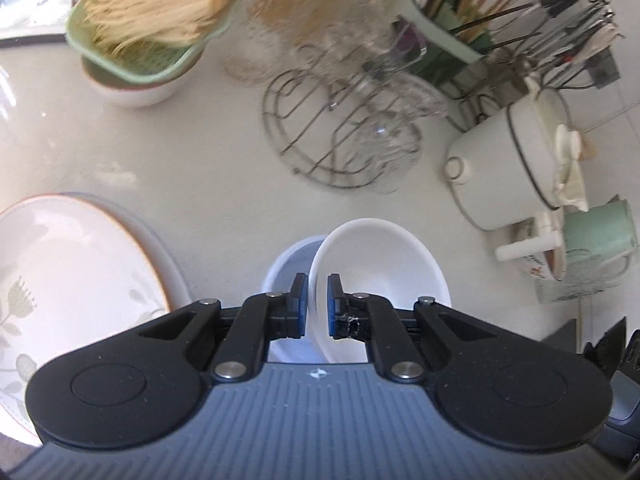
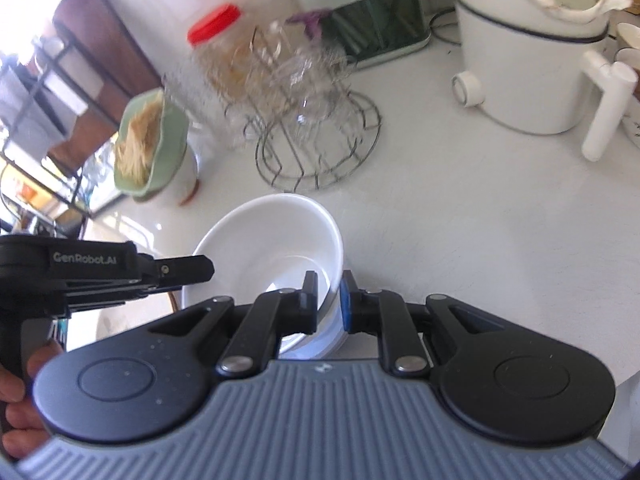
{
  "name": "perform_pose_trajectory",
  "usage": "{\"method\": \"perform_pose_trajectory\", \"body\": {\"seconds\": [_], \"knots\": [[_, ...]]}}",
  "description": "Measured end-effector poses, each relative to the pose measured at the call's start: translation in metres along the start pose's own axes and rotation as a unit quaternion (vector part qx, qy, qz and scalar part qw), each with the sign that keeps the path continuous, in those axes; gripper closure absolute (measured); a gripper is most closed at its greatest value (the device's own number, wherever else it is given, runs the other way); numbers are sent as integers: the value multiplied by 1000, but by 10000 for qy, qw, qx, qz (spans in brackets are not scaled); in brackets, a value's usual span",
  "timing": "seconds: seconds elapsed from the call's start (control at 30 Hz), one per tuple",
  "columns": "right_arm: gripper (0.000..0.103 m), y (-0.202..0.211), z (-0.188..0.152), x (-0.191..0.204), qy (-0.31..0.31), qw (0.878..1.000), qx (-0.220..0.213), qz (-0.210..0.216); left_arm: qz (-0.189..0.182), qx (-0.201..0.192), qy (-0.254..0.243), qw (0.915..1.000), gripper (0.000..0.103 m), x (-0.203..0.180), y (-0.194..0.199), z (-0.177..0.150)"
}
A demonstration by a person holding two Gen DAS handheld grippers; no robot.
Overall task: Organize plates and bowls
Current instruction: 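Lower the white bowl onto the blue bowls and open the left tool, then close the left tool on the bowl stack rim while the right tool grips the rim too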
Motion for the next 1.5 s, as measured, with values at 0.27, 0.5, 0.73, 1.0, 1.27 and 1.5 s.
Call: {"method": "perform_pose_trajectory", "body": {"seconds": [0.27,0.5,0.73,1.0,1.27,1.5], "knots": [[88,-8,-6,5,176,9996,177,139,213,150,89,9996,94,18,-10,-13],[64,-6,3,0,52,9999,70,56,233,266,182,9992,65,22,-15,-19],[61,-19,4,-8,-72,9999,54,84,279,177,131,9994,50,25,-12,-18],[61,-37,-17,-18,-312,9991,274,9,290,169,-47,9994,50,22,-11,-18],[65,-60,-41,-24,-915,9942,559,75,212,327,52,9992,50,25,-13,-23],[82,-60,-44,-31,-1184,9916,519,58,96,512,-117,9986,50,17,-20,-28]]}}
Point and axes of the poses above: each gripper's, at about its wrist camera, not at the fingertips, and y roughly against the way its jaws point, x to its left, z to its top, the point moved 9 cm from there along -y, roughly the way its jaws point, and after that the axes turned 10 degrees about -x, right-handed, at the moved point
